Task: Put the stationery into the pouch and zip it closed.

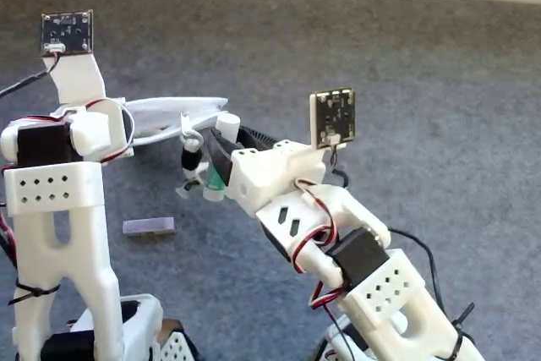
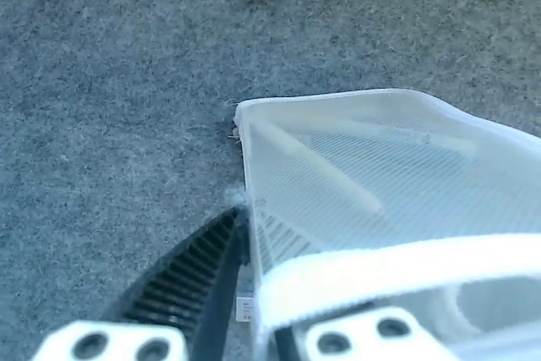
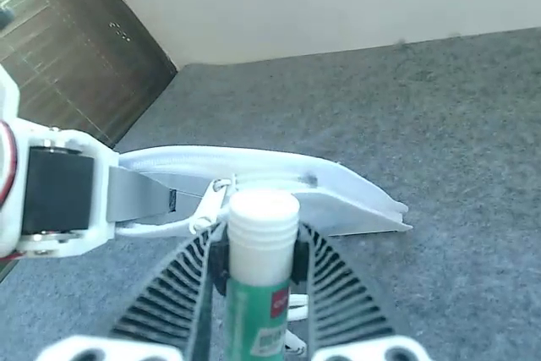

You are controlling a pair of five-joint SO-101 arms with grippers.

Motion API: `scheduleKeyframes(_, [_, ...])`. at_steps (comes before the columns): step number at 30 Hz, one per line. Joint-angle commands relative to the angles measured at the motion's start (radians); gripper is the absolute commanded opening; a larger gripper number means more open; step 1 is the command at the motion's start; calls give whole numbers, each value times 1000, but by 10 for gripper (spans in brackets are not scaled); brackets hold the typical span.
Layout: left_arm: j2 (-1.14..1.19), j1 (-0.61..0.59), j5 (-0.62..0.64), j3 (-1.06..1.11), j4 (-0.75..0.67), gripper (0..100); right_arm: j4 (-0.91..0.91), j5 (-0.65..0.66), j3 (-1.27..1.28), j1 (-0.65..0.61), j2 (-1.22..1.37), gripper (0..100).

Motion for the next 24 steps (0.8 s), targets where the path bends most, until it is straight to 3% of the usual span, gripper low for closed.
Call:
scheduleKeyframes(1, [-18, 22, -6, -2, 8, 11, -24, -2, -12, -5, -31, 5])
scheduleKeyframes(9, [-18, 22, -6, -1, 6, 11, -21, -2, -8, -4, -48, 5])
scheduleKeyframes(16, [-18, 22, -6, -1, 5, 11, -25, -2, 48, -4, -252, 5])
scheduleKeyframes(24, [-18, 35, -6, -4, 11, 11, -162, -2, 131, -4, -274, 5])
